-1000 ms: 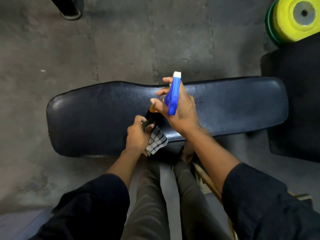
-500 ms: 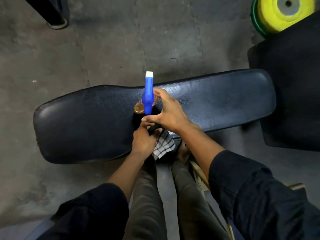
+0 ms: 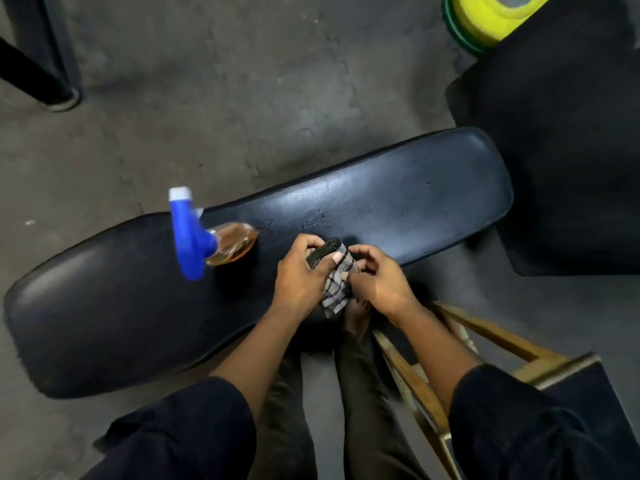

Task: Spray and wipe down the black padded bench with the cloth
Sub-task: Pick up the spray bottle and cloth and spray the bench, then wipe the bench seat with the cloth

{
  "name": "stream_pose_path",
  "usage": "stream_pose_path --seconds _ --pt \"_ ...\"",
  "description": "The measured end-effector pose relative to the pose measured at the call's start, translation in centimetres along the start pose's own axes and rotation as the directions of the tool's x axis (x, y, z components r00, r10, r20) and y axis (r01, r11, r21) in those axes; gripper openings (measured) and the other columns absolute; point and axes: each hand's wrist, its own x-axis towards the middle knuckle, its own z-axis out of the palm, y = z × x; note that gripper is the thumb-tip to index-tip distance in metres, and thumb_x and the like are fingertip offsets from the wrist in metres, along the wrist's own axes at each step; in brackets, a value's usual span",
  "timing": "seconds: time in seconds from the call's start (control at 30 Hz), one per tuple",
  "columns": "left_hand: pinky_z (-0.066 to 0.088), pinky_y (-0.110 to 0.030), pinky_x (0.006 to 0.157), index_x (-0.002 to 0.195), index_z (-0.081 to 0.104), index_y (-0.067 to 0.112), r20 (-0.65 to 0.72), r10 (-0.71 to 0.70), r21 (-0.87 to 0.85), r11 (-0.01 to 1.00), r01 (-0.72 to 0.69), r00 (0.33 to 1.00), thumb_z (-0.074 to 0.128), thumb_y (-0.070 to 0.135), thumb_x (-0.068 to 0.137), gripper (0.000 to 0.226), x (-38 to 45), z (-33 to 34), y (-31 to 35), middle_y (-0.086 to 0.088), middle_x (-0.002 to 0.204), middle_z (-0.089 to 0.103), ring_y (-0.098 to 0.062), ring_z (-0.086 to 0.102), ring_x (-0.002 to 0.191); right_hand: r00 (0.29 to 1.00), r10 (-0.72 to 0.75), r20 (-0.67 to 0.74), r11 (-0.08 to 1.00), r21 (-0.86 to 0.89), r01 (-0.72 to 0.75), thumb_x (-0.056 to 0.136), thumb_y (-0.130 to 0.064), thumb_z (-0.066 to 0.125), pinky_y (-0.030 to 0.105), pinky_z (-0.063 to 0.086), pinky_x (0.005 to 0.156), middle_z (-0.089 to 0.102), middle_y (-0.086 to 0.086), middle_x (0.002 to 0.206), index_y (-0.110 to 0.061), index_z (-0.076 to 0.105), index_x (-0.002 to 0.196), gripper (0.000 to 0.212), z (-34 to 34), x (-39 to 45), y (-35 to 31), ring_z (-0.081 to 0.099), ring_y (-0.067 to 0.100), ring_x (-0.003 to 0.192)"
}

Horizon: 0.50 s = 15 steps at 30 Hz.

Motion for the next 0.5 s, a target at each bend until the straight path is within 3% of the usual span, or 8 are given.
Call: stream_pose_path --seconds 0.07,0.17,0.23,0.33,0.4,0.5 --pt "0.048 -0.009 0.077 0.102 0.063 0.037 0.023 0.042 0.030 0.999 -0.043 0.999 0.082 0.040 0.090 0.023 1.6 1.6 2.1 0.027 0.099 0.071 0.007 0.066 0.092 0.997 -0.019 -0.081 0.999 0.049 0.023 0.089 -0.002 0.083 0.036 0.062 0.083 0.077 0.010 0.096 -0.015 0.069 0.127 0.042 -1.9 0.9 -0.2 0.074 0.018 0.087" --pt "0.056 -0.031 0.095 0.109 0.069 0.033 0.020 0.129 0.061 0.990 -0.130 0.991 0.081 0.029 0.093 0.020 5.0 3.7 5.0 0.017 0.106 0.075 -0.005 0.069 0.101 0.973 -0.103 -0.207 0.993 0.040 0.114 0.092 -0.002 0.081 0.048 0.062 0.100 0.077 0.019 0.110 -0.011 0.069 0.123 0.035 -5.1 3.1 -1.4 0.076 0.036 0.105" --pt "0.054 -0.036 0.101 0.116 0.073 0.024 0.030 0.238 0.126 0.963 -0.239 0.971 0.077 0.026 0.096 0.021 7.5 6.0 6.8 0.009 0.117 0.074 -0.013 0.068 0.105 0.925 -0.193 -0.328 0.980 -0.101 0.169 0.091 -0.001 0.080 0.044 0.058 0.103 0.078 0.013 0.111 -0.013 0.070 0.123 0.036 -8.4 5.2 -1.9 0.074 0.034 0.107" --pt "0.046 -0.039 0.112 0.132 0.069 0.018 0.093 0.387 0.358 0.847 -0.393 0.917 0.067 0.031 0.100 0.034 10.6 9.0 8.6 0.000 0.139 0.065 -0.025 0.060 0.124 0.814 -0.337 -0.472 0.874 -0.479 0.084 0.090 -0.005 0.072 0.041 0.049 0.109 0.070 0.009 0.126 -0.019 0.065 0.136 0.048 -12.8 7.6 -1.9 0.063 0.034 0.119" --pt "0.040 -0.043 0.118 0.143 0.062 0.018 0.161 0.449 0.511 0.724 -0.463 0.879 0.063 0.033 0.101 0.044 12.4 10.8 9.3 -0.001 0.157 0.054 -0.029 0.050 0.139 0.783 -0.418 -0.461 0.776 -0.629 0.044 0.094 -0.012 0.067 0.049 0.046 0.114 0.059 0.012 0.146 -0.019 0.058 0.147 0.054 -14.4 8.4 -1.8 0.052 0.039 0.130" --pt "0.029 -0.048 0.128 0.155 0.053 0.020 0.269 0.482 0.612 0.583 -0.534 0.834 0.056 0.035 0.105 0.052 15.2 13.2 10.1 -0.001 0.173 0.037 -0.027 0.038 0.155 0.798 -0.555 -0.235 0.584 -0.793 0.173 0.102 -0.021 0.060 0.055 0.036 0.126 0.042 0.017 0.168 -0.011 0.051 0.158 0.057 -13.8 9.5 -1.7 0.041 0.043 0.149"
